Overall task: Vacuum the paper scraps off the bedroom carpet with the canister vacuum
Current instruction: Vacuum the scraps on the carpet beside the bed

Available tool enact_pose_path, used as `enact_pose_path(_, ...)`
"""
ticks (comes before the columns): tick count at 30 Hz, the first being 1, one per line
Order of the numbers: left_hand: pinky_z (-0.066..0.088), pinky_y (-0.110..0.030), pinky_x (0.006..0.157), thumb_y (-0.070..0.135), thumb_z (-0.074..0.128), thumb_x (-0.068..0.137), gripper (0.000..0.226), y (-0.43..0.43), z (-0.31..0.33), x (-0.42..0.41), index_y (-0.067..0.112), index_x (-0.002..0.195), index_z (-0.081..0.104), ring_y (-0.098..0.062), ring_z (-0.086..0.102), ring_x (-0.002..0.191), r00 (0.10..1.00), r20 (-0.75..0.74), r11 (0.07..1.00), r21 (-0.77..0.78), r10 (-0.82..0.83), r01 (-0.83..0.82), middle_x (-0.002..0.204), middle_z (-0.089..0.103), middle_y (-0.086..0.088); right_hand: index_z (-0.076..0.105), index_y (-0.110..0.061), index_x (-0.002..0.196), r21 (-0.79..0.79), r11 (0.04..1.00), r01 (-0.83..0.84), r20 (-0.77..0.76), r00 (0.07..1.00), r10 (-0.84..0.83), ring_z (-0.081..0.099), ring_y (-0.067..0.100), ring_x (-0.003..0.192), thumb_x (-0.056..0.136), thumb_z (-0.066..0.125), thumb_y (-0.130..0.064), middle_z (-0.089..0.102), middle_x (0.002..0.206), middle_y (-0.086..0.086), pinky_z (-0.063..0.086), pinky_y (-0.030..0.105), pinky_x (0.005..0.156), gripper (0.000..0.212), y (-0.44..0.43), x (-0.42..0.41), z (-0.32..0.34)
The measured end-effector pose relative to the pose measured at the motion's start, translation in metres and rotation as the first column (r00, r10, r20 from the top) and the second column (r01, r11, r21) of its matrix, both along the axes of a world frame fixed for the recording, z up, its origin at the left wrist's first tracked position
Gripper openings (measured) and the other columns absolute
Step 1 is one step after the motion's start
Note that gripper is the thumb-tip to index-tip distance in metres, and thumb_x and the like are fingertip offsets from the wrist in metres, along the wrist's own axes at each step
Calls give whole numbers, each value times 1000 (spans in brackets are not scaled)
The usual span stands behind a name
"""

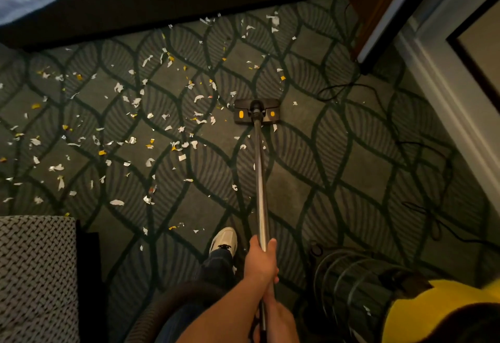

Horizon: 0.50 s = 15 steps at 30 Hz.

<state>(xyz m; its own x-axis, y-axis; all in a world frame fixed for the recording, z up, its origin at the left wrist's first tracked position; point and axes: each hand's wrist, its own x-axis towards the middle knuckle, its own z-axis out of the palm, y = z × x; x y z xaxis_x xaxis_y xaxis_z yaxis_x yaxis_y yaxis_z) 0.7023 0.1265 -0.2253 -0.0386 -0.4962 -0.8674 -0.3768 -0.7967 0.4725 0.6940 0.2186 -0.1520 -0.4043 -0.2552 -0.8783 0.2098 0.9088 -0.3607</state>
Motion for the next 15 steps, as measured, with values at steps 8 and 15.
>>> enact_pose_path(8, 43, -23, 41, 32, 46, 99, 26, -8, 4, -1, 20, 120, 41, -13, 49, 52, 1000, -14, 1000, -13, -8, 8, 82, 55, -10, 38, -30, 148, 86, 996, 22, 31, 999, -24, 55, 3, 73, 103, 27, -54, 59, 91, -4, 37, 3, 53, 52, -26, -10, -9)
enact_pose_path(15, 42, -23, 39, 34, 49, 96, 32, -17, 24, -18, 11, 119, 44, -15, 48, 45, 1000, 23, 1000, -8, 13, -13, 72, 52, -8, 65, -4, 74, 35, 998, 61, 290, 955, -68, 53, 23, 38, 89, 32, -74, 56, 53, 14, 41, 24, 39, 79, -22, -23, 34)
